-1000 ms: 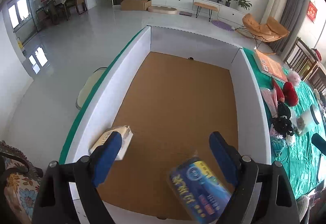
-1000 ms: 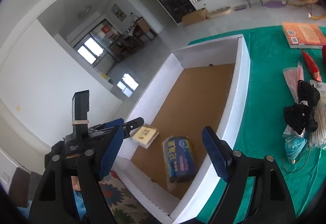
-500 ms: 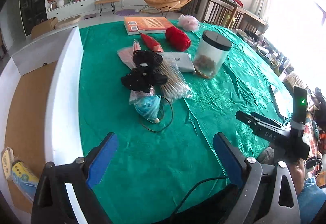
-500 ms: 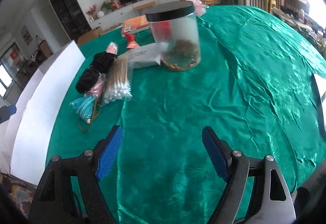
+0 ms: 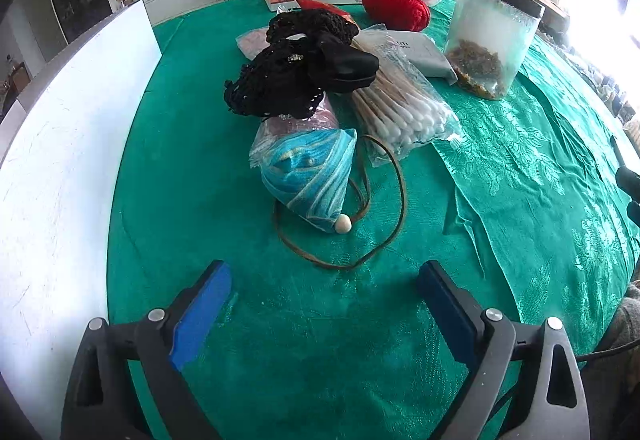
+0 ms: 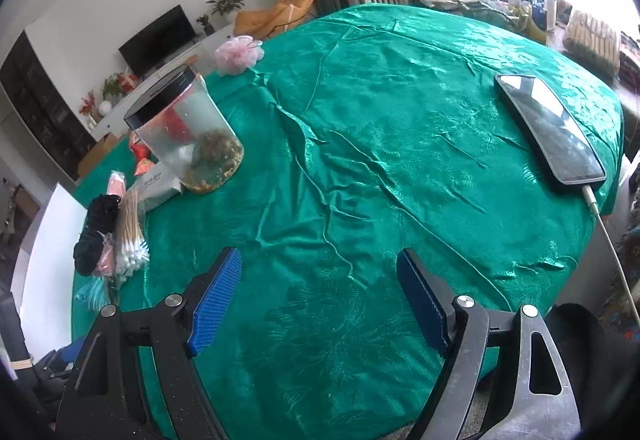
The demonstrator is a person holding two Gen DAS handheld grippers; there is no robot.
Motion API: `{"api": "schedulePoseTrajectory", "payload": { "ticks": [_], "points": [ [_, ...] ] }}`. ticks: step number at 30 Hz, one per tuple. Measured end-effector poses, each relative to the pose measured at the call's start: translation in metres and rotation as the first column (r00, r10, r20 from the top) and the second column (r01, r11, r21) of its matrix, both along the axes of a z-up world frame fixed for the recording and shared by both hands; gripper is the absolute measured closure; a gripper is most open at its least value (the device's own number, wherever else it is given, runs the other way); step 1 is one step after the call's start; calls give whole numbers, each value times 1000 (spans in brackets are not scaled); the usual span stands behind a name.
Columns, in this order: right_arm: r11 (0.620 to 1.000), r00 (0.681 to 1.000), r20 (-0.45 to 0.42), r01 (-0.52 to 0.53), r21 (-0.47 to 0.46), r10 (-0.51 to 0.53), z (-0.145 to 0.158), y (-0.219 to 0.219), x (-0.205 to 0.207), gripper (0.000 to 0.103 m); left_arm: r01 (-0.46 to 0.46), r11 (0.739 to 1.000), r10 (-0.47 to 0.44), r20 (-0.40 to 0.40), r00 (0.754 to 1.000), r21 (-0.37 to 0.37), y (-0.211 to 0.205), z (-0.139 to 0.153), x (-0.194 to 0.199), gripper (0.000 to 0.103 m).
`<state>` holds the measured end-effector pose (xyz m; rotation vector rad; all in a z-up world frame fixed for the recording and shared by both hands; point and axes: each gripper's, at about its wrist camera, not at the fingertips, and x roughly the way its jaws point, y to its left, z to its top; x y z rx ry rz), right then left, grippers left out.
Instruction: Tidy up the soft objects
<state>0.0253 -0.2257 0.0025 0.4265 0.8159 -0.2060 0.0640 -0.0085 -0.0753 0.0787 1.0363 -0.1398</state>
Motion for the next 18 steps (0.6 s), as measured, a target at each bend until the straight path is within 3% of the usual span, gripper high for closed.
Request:
{"api": "schedulePoseTrajectory", "payload": {
  "ticks": [5, 18],
  "points": [
    [1000, 1000, -21, 14, -23, -15, -2, 0, 1, 21, -20, 1000, 20, 28, 999, -7, 8, -3, 6, 0],
    [999, 999, -37, 22, -36, -23, -5, 1, 3, 21, -65, 998, 66, 58, 996, -9, 19, -4, 27, 0]
  ]
}}
